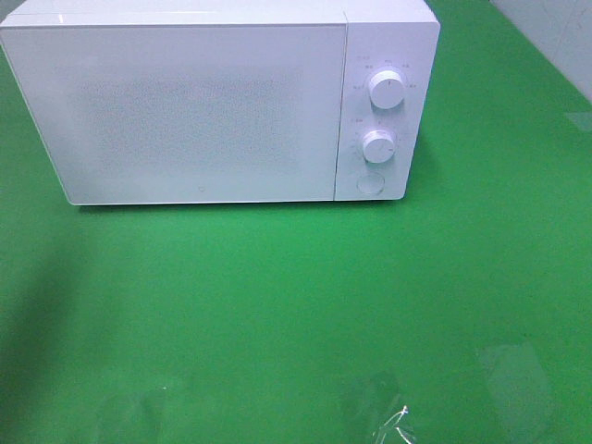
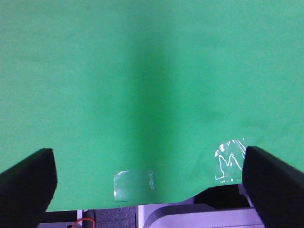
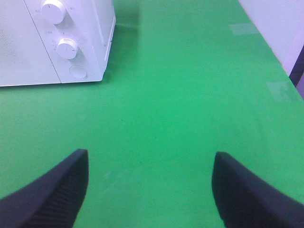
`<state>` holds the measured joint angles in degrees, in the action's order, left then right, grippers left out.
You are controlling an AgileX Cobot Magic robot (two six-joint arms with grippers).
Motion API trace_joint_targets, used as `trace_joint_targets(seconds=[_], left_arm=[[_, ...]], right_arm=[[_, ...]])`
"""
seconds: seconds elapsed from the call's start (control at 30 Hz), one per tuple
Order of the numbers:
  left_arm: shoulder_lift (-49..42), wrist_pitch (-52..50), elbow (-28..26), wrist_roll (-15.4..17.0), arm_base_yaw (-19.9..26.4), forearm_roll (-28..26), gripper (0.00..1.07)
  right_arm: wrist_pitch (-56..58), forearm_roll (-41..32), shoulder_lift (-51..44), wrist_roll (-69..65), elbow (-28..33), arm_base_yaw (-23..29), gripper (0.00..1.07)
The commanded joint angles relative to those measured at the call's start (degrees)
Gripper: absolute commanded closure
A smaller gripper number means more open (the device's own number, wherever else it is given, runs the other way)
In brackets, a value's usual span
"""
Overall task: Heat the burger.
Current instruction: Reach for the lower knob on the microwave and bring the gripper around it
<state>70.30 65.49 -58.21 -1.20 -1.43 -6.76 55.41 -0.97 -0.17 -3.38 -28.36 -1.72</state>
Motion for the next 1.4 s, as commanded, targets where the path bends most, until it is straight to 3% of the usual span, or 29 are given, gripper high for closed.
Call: trace_joint_targets(seconds=[0.03,0.27,0.43,0.73,1.4], left_arm=[[-3.3,-0.1,2.0,0.2,1.2,-0.2,0.08],[-15.9,-3.8,10.5,0.5,1.2,1.3,0.08],[-25.2,-3.8,15.9,3.7,1.2,4.6,0.08],[-42.1,-2.3,25.6,4.1,1.2,5.7,0.08],[-61.2,-4.2,28.6,3.7,1.2,7.3,0.08]], right_arm=[[-0.5,-0.2,-1.6,-0.5,0.0,-0.3,0.38],[-0.5,-0.2,-1.6,-0.5,0.0,-0.3,0.38],[-0.5,-0.2,-1.6,-0.5,0.0,-0.3,0.38],[-0.5,-0.2,-1.6,-0.5,0.0,-0.3,0.38],[-0.5,-0.2,-1.6,-0.5,0.0,-0.3,0.38]])
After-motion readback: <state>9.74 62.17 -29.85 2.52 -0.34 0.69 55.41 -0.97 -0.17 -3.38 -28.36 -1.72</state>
